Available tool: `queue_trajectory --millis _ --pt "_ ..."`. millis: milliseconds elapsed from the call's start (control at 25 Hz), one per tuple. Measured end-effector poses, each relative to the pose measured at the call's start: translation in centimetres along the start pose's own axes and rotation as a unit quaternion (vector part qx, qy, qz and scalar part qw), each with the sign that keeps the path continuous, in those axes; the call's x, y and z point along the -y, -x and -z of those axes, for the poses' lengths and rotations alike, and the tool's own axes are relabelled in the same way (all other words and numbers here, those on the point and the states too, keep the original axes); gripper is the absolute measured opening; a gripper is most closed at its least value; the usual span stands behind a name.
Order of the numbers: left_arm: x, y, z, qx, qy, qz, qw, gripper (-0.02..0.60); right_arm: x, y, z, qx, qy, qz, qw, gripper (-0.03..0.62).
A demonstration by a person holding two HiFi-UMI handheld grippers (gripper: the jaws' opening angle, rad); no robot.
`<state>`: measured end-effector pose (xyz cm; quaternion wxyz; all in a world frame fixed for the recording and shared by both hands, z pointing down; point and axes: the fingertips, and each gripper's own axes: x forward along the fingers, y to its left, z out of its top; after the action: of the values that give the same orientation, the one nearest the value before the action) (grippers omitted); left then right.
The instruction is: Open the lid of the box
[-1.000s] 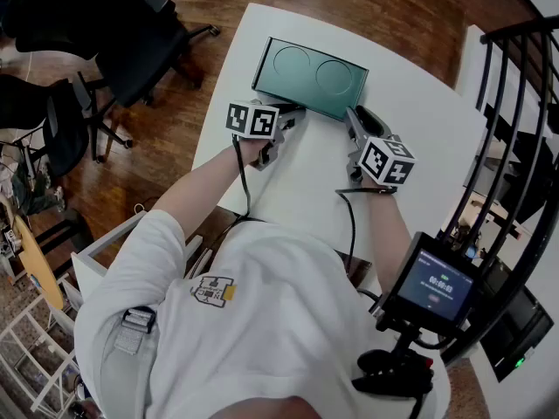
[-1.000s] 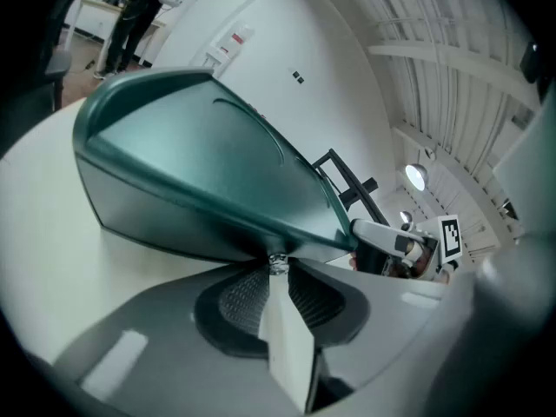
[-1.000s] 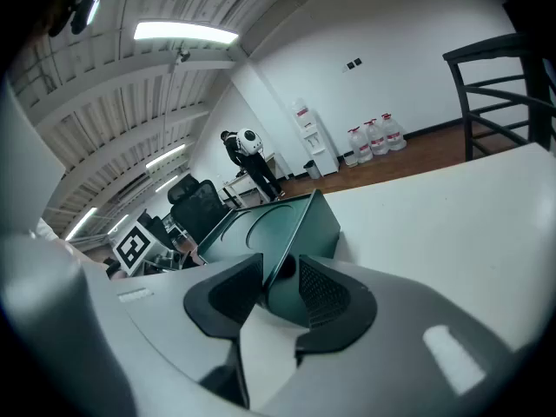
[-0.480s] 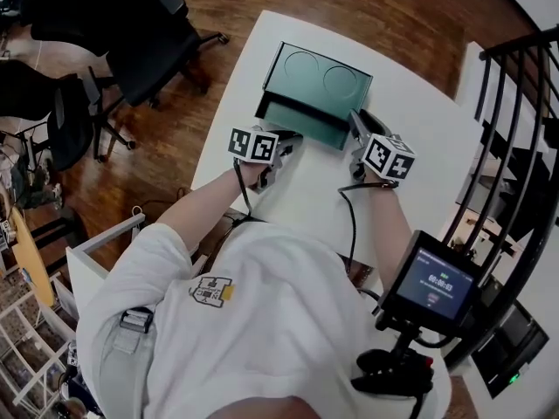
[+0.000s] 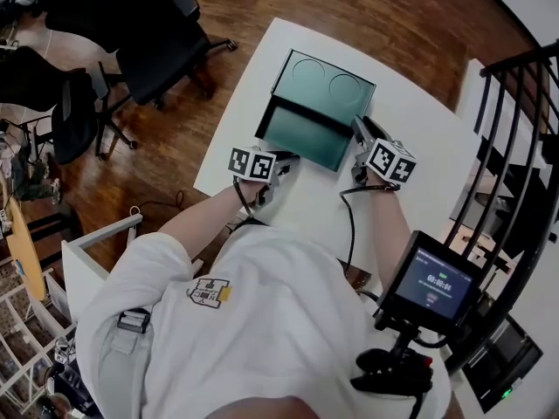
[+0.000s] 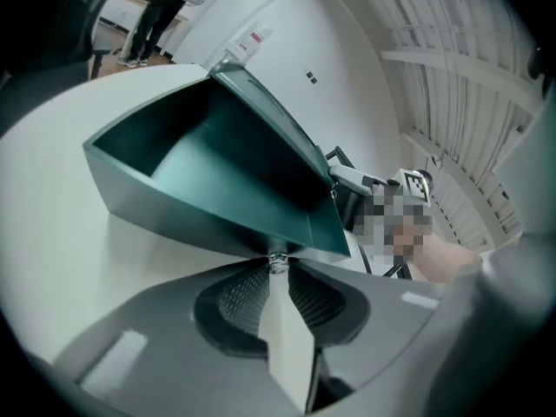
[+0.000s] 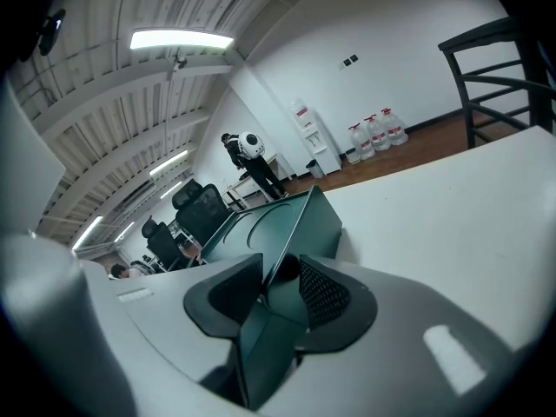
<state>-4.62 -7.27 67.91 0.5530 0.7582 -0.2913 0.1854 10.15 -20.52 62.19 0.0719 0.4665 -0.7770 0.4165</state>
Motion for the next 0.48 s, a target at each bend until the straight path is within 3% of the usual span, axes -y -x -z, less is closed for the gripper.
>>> queue_trajectory --millis 360,480 --pt "-1.1 0.5 -0.4 0.014 0.001 0.019 0.9997 0.067 -0.1 0.7 -0.1 0.024 -0.018 -0.032 0.999 0.13" --pt "-0.3 1.9 1.0 0.023 0.009 0.019 0.9995 0.072 -0.9 3.9 1.1 0.032 -0.029 -0.042 0.998 0.127"
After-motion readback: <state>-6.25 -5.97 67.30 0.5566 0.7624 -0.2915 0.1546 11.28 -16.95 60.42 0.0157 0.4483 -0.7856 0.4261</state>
